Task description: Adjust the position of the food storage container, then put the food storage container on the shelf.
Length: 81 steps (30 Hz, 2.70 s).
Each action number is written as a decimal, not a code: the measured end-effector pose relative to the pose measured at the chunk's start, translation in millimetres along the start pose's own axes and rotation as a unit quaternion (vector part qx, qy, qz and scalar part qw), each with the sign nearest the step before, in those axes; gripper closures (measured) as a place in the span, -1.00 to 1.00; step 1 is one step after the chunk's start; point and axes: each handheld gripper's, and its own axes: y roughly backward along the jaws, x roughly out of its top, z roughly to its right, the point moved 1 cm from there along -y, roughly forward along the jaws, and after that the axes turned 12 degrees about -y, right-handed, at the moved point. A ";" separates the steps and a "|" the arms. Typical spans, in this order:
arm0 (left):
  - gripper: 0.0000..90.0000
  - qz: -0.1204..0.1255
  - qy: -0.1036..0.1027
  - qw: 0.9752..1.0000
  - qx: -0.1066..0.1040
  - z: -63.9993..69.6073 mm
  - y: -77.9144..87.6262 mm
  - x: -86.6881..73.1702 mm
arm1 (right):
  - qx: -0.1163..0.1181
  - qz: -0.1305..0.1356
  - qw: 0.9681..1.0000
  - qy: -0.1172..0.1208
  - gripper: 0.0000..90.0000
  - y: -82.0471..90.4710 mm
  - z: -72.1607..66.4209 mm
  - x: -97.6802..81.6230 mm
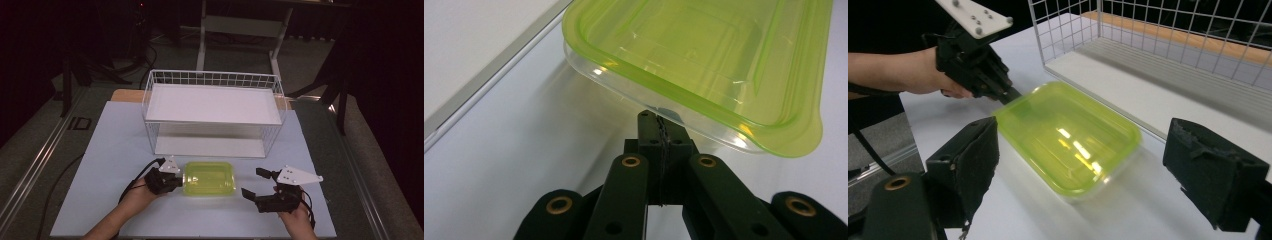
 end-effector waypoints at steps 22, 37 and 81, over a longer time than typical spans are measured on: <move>0.31 0.030 0.024 0.999 0.005 -2.9 25.1 -4.6 | -0.023 -0.055 0.998 0.002 -0.52 -4.4 6.8 1.7; -0.36 0.119 0.127 0.985 -0.010 9.9 73.3 19.1 | -0.065 -0.023 0.997 -0.036 -0.74 -9.8 5.4 16.5; 0.39 0.066 0.337 0.937 -0.063 -10.1 -5.7 6.2 | -0.078 -0.174 0.948 -0.254 0.08 -82.0 48.8 -9.5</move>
